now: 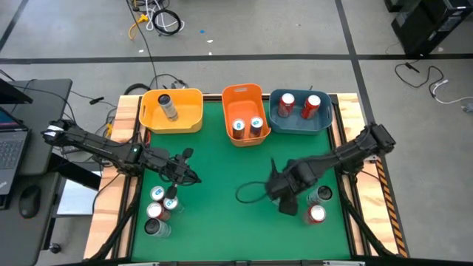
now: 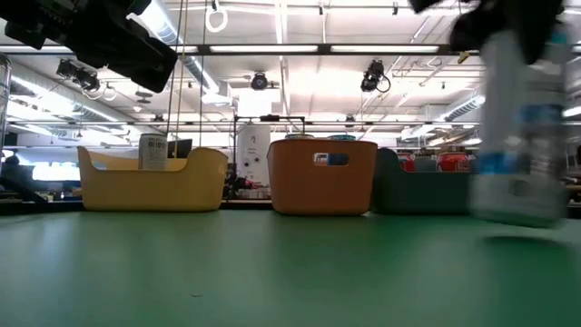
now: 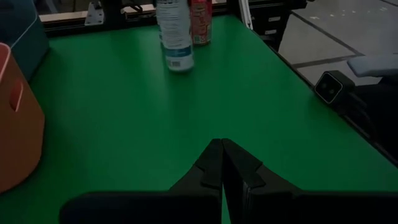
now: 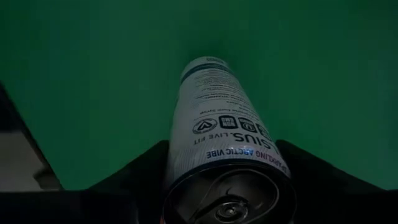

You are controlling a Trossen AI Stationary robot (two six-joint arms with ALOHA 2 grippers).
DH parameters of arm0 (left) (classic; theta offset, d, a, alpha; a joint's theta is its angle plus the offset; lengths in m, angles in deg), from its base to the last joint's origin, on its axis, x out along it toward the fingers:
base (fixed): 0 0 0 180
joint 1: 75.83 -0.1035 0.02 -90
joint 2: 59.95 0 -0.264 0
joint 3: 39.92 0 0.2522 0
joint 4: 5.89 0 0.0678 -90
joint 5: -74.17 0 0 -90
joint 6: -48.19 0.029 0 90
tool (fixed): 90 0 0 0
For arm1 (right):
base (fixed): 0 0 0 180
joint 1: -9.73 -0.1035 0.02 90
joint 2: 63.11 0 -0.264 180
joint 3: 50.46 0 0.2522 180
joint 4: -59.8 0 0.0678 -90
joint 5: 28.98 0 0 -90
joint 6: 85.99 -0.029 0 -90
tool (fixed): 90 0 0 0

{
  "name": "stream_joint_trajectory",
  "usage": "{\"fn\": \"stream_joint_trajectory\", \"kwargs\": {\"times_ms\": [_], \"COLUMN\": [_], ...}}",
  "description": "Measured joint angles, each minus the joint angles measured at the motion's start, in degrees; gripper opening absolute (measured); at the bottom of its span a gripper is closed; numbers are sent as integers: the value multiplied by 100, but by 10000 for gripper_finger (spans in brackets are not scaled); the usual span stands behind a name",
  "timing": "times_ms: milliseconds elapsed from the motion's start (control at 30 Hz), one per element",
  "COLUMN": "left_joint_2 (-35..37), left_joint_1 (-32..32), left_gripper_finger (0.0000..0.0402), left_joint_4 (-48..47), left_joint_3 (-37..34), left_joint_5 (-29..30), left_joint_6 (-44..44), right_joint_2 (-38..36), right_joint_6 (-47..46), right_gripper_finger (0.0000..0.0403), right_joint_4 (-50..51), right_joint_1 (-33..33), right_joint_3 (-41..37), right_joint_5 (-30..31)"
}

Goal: Sort soda cans
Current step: Put the white blue soda can into the yellow bin

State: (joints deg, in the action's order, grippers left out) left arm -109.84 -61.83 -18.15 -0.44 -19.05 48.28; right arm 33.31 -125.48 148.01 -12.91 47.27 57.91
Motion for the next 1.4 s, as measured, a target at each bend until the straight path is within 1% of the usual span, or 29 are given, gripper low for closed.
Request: {"fn": "stream_joint_trajectory", "kwargs": {"times_ms": [200,267,333,400,500,633,767,833,933,1100,1400], "left_joint_2": [0,0,0,0,0,0,0,0,0,0,0], "left_joint_1": [0,0,0,0,0,-2,-2,-2,-2,-2,-2], "left_gripper_finger": [5,5,5,5,5,5,5,5,5,5,5], "left_joint_4": [4,3,5,7,11,2,-58,-152,-276,-267,-272], "left_joint_3": [0,0,0,0,0,0,0,0,0,0,0], "left_joint_5": [0,0,0,0,15,17,17,20,22,26,25], "left_joint_6": [3,3,5,32,114,118,108,82,18,-13,-34], "right_joint_2": [0,31,129,350,814,1497,2265,2606,3051,3444,3473], "right_joint_6": [665,851,1075,1368,1913,2562,2868,2943,3062,3185,3185], "right_gripper_finger": [246,246,246,246,246,246,246,246,246,246,246], "right_joint_4": [-719,-1106,-1407,-1507,-1532,-1179,-261,206,769,1045,859], "right_joint_1": [766,1066,1365,1624,1897,2115,2214,2218,2184,2109,2122], "right_joint_3": [271,335,468,718,1379,2509,3627,4044,4495,4753,4747], "right_joint_5": [405,556,596,593,603,529,457,447,245,140,159]}}
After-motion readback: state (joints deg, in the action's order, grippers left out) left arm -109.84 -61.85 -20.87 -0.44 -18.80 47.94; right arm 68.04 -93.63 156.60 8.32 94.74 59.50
